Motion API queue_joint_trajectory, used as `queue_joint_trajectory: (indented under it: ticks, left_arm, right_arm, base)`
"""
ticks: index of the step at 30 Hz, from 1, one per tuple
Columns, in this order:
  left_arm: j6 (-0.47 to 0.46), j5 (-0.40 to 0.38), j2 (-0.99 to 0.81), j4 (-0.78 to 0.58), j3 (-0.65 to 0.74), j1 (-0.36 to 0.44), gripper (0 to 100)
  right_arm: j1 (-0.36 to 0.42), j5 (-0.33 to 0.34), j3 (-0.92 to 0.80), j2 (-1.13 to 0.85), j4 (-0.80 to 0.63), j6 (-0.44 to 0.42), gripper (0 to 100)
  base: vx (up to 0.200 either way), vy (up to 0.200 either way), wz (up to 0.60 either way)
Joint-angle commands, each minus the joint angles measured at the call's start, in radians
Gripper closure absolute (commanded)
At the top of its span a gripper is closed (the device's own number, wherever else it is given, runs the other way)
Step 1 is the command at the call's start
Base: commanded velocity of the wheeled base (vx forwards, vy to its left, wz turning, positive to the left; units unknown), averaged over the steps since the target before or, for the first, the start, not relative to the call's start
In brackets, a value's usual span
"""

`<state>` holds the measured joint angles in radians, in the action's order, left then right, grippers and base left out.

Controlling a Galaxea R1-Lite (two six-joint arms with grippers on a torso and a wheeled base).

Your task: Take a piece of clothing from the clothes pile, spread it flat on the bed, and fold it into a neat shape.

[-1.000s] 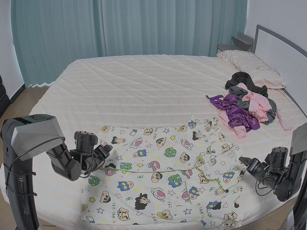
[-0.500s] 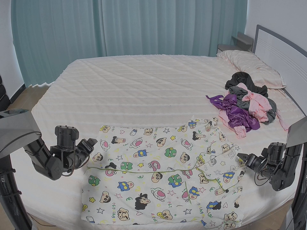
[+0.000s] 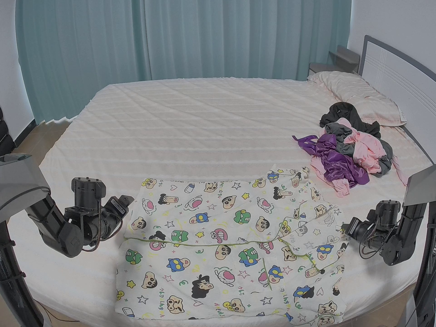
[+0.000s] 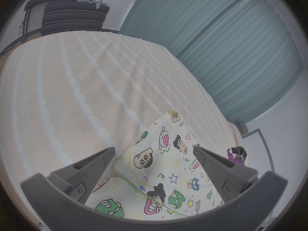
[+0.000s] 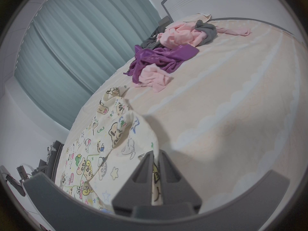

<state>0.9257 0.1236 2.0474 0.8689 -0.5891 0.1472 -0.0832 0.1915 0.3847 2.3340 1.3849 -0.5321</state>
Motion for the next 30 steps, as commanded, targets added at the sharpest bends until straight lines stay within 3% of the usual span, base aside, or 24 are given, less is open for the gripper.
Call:
queue_joint_trajectory:
  ticks: [1, 8, 16, 17, 30]
  left_arm:
    - [0.001, 0.001, -0.003, 0.001, 0.008, 0.002, 0]
    - [0.005, 0.001, 0.000, 0.001, 0.015, 0.006, 0]
    - [0.007, 0.001, -0.007, 0.001, 0.023, 0.006, 0]
    - [0.007, 0.001, -0.010, 0.001, 0.026, 0.008, 0]
    - [0.035, 0.001, -0.151, 0.005, 0.166, 0.081, 0]
  right_arm:
    - [-0.038, 0.000, -0.010, -0.009, 0.002, -0.005, 100]
    - [-0.050, 0.002, -0.024, 0.001, 0.006, -0.060, 100]
    - [-0.053, 0.002, -0.033, -0.018, 0.008, -0.068, 100]
    - [-0.053, 0.003, -0.043, -0.028, 0.009, -0.068, 0]
    - [-0.024, -0.009, -0.213, -0.203, 0.135, -0.085, 0]
  base:
    - [0.000, 0.000, 0.00]
    - [0.000, 0.000, 0.00]
    - [0.000, 0.000, 0.00]
    - [0.000, 0.000, 0.00]
    - [0.000, 0.000, 0.00]
